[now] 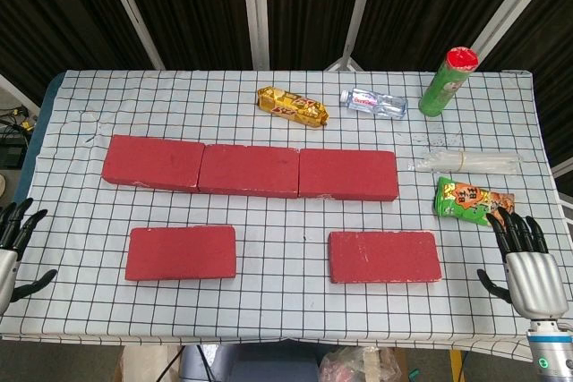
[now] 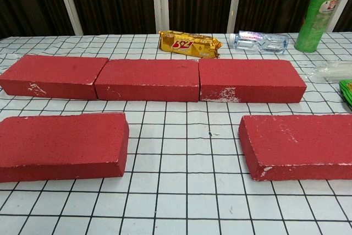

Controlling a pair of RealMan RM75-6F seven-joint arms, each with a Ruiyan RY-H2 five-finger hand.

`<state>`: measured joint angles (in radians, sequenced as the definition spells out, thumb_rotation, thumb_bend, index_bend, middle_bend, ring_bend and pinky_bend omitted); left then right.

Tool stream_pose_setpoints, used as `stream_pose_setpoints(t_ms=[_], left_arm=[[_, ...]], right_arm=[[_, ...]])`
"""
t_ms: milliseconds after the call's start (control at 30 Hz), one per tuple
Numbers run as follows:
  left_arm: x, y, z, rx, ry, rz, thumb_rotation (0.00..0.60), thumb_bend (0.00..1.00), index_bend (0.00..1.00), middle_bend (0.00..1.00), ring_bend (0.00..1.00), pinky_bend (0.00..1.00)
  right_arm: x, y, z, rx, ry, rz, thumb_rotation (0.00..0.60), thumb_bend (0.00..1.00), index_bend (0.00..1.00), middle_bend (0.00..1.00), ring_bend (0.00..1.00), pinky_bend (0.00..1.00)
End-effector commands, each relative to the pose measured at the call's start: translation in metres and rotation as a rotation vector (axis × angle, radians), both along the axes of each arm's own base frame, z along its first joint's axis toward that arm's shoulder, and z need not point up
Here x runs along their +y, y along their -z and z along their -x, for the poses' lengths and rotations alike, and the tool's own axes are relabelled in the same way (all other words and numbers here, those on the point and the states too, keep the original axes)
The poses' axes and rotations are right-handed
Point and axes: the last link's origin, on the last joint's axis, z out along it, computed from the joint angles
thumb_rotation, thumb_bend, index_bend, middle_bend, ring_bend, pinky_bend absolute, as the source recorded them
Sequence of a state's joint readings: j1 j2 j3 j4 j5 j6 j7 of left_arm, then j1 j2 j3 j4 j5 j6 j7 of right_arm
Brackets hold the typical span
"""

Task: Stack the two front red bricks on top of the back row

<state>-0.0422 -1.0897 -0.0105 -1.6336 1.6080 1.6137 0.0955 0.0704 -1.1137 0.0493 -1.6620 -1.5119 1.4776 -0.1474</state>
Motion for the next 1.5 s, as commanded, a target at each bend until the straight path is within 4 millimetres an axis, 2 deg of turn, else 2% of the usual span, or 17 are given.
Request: stream_pose_setpoints(t_ms=[33,367,733,867,1267,1500], left_arm=[[0.0,0.002,0.0,0.0,-0.009,0.008,0.6,0.04,0.14,0.0,0.0,0.06],[0.0,0.002,-0.001,-0.009,-0.009,0.011,0.6,0.03,0.14,0.0,0.0,0.06],[-0.001,0.005,-0.003,-0.001,-0.009,0.016,0.6,0.03,0.14,0.0,0.0,0.06],[-0.003,0.004,-0.003,-0.016,-0.011,0.016,0.6,0.03,0.14,0.0,0.0,0.07],[-0.001,0.006,-0.003,-0.02,-0.019,0.028,0.6,0.03,0.14,0.0,0.0,0.07],[0.0,0.003,-0.002,-0.031,-0.023,0.019,0.6,0.03,0.14,0.0,0.0,0.07]], right_arm=[[-0.002,0.004,-0.001,-0.001,0.008,-0.016,0.6,0.27,0.06,0.0,0.0,0.0],[0.002,0.005,-0.004,-0.039,0.01,-0.042,0.6,0.27,0.05,0.0,0.0,0.0],[0.01,0.011,-0.013,-0.102,0.013,-0.14,0.6,0.27,0.0,0.0,0.0,0.0],[0.009,0.02,-0.024,-0.087,0.01,-0.214,0.6,0.27,0.0,0.0,0.0,0.0],[-0.026,0.064,-0.07,0.032,0.047,-0.498,0.6,0.27,0.0,0.0,0.0,0.0],[-0.035,0.082,-0.092,0.076,0.074,-0.557,0.6,0.27,0.0,0.0,0.0,0.0]])
